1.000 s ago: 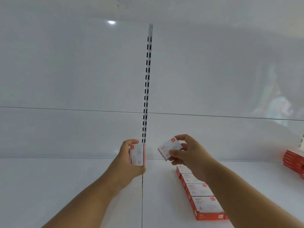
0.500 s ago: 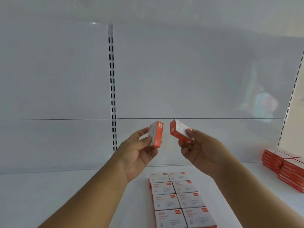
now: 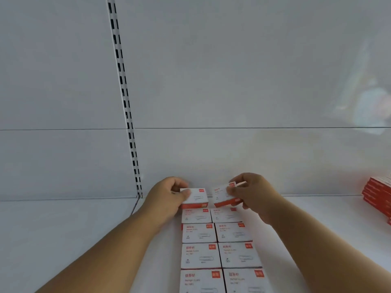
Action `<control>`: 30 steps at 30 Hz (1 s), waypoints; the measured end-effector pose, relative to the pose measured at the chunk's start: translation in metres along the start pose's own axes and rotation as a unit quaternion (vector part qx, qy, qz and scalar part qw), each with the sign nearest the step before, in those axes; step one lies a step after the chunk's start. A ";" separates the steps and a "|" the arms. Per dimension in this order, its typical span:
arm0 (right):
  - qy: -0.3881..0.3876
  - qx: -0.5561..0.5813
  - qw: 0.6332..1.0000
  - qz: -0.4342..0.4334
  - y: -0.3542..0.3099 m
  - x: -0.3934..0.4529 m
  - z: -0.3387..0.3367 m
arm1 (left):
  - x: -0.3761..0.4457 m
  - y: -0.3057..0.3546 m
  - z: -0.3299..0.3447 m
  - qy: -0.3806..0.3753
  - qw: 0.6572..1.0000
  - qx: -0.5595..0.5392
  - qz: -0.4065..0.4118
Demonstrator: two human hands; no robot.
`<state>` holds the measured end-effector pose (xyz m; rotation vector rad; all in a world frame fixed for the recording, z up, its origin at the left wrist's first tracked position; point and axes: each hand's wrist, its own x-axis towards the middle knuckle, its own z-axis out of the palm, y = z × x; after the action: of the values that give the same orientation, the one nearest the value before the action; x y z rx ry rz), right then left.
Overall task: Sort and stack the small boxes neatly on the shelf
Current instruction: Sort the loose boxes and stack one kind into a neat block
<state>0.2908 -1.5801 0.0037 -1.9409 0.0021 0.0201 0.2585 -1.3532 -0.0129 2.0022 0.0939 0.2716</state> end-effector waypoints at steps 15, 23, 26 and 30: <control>-0.011 -0.329 0.942 -0.067 0.019 0.009 0.008 | 0.009 -0.006 0.002 0.040 0.935 0.350 0.028; -0.043 -0.362 0.925 -0.104 0.019 0.007 0.009 | 0.002 -0.008 0.010 -0.015 0.930 0.365 0.050; -0.042 -0.367 0.923 -0.109 0.020 0.006 0.009 | 0.001 -0.010 0.012 -0.010 0.935 0.351 0.053; -0.034 -0.369 0.922 -0.110 0.022 0.006 0.011 | 0.002 -0.014 0.012 -0.026 0.934 0.350 0.064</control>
<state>0.2963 -1.5784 -0.0211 -2.6840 -0.3099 -0.0707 0.2643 -1.3576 -0.0297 2.7315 0.0267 0.2938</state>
